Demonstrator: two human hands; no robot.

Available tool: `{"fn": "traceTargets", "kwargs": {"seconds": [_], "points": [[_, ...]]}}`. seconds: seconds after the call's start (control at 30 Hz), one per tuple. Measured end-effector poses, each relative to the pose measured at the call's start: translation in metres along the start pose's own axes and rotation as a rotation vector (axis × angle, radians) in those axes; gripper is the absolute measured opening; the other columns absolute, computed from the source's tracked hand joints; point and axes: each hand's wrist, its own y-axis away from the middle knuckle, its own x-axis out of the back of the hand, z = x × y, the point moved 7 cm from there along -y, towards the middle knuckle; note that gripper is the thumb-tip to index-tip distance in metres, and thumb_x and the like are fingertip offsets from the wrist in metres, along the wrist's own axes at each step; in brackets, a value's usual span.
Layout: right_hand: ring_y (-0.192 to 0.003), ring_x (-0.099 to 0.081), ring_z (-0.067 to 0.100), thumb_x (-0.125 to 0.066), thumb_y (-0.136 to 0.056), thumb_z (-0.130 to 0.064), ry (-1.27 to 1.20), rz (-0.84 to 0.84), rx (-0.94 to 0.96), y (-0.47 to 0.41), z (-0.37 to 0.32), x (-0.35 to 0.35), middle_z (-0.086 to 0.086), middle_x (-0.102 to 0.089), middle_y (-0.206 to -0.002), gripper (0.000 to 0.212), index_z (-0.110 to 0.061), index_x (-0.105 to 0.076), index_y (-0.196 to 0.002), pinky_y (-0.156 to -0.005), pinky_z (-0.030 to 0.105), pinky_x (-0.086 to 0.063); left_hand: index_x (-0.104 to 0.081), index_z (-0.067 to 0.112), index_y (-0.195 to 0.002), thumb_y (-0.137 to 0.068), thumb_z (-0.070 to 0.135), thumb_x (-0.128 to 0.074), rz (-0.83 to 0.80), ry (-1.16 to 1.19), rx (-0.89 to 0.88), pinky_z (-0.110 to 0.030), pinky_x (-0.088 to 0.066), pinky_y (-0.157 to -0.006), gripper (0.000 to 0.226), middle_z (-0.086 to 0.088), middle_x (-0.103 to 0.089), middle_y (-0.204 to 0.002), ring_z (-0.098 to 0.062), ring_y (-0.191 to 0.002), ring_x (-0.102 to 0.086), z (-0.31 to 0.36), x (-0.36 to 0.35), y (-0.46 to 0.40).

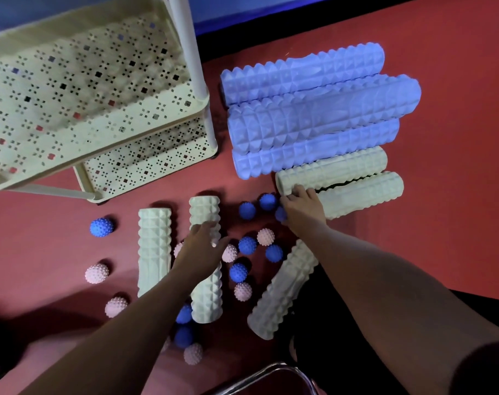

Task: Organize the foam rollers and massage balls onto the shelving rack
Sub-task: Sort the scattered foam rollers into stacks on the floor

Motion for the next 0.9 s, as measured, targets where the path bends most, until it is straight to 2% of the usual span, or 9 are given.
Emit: {"fn": "traceTargets", "kwargs": {"seconds": [0.13, 0.2, 0.33, 0.43, 0.53, 0.63, 0.73, 0.8, 0.9], "points": [[-0.104, -0.057, 0.029, -0.07, -0.066, -0.062, -0.147, 0.073, 0.014, -0.001, -0.002, -0.002, 0.0, -0.068, -0.077, 0.044, -0.02, -0.07, -0.078, -0.087, 0.04, -0.027, -0.04, 0.013, -0.143, -0.086, 0.03, -0.071, 0.108, 0.001, 0.06, -0.045, -0.037, -0.105, 0.067, -0.015, -0.041, -0.133, -0.038, -0.124, -0.046, -0.018, -0.002, -0.002], [-0.103, -0.057, 0.028, -0.065, -0.069, -0.068, -0.21, 0.082, -0.011, -0.001, -0.008, 0.002, -0.002, -0.068, -0.077, 0.045, -0.024, -0.072, -0.079, -0.086, 0.039, -0.026, -0.035, 0.011, -0.142, -0.082, 0.025, -0.076, 0.148, 0.062, 0.113, -0.046, -0.036, -0.105, 0.075, -0.018, -0.036, -0.133, -0.04, -0.123, -0.043, -0.023, -0.007, -0.003], [-0.109, -0.058, 0.024, -0.073, -0.07, -0.064, -0.295, 0.145, -0.06, 0.009, -0.012, 0.003, -0.006, -0.072, -0.09, 0.044, -0.024, -0.07, -0.089, -0.088, 0.038, -0.026, -0.028, -0.001, -0.144, -0.081, 0.032, -0.079, 0.174, 0.132, 0.32, -0.048, -0.028, -0.113, 0.088, -0.026, -0.029, -0.145, -0.041, -0.134, -0.031, -0.036, -0.015, -0.006], [-0.112, -0.058, 0.024, -0.075, -0.073, -0.06, -0.402, 0.171, -0.096, 0.017, -0.016, 0.003, -0.006, -0.072, -0.101, 0.045, -0.024, -0.07, -0.1, -0.092, 0.04, -0.033, -0.035, 0.003, -0.142, -0.076, 0.046, -0.078, 0.164, 0.093, 0.363, -0.048, -0.028, -0.113, 0.09, -0.018, -0.042, -0.142, -0.036, -0.135, -0.031, -0.049, -0.018, -0.016], [-0.114, -0.055, 0.025, -0.072, -0.081, -0.054, -0.506, 0.083, -0.043, 0.02, -0.032, 0.002, -0.003, -0.069, -0.113, 0.048, -0.022, -0.067, -0.117, -0.096, 0.04, -0.038, -0.037, 0.016, -0.139, -0.069, 0.057, -0.076, 0.107, 0.104, 0.465, -0.049, -0.032, -0.11, 0.091, -0.01, -0.052, -0.137, -0.033, -0.138, -0.031, -0.053, -0.019, -0.021], [-0.119, -0.054, 0.027, -0.068, -0.086, -0.052, -0.586, -0.037, -0.02, 0.024, -0.052, -0.002, 0.002, -0.062, -0.128, 0.055, -0.022, -0.059, -0.132, -0.101, 0.041, -0.041, -0.04, 0.017, -0.132, -0.062, 0.056, -0.07, 0.091, 0.074, 0.531, -0.05, -0.034, -0.109, 0.085, -0.008, -0.055, -0.132, -0.032, -0.136, -0.035, -0.046, -0.013, -0.022], [-0.118, -0.056, 0.023, -0.071, -0.085, -0.049, -0.755, -0.112, -0.073, 0.026, -0.069, -0.004, 0.003, -0.059, -0.131, 0.059, -0.02, -0.057, -0.135, -0.1, 0.038, -0.044, -0.045, 0.02, -0.124, -0.055, 0.065, -0.063, 0.116, 0.075, 0.503, -0.054, -0.041, -0.104, 0.084, -0.007, -0.062, -0.122, -0.033, -0.124, -0.05, -0.045, -0.005, -0.018], [-0.114, -0.059, 0.018, -0.075, -0.083, -0.048, -0.891, -0.153, -0.117, 0.029, -0.078, -0.002, 0.0, -0.06, -0.129, 0.059, -0.02, -0.058, -0.133, -0.099, 0.034, -0.046, -0.048, 0.019, -0.124, -0.058, 0.066, -0.067, 0.147, 0.12, 0.443, -0.048, -0.048, -0.097, 0.083, -0.006, -0.065, -0.118, -0.033, -0.113, -0.059, -0.039, 0.004, -0.01], [-0.108, -0.063, 0.013, -0.079, -0.081, -0.045, -1.151, -0.243, -0.228, 0.036, -0.091, 0.0, -0.004, -0.066, -0.121, 0.057, -0.017, -0.061, -0.127, -0.097, 0.031, -0.049, -0.051, 0.014, -0.128, -0.066, 0.06, -0.077, 0.132, 0.187, 0.332, -0.039, -0.051, -0.087, 0.082, -0.004, -0.064, -0.115, -0.028, -0.107, -0.062, -0.029, 0.018, -0.002]]}}
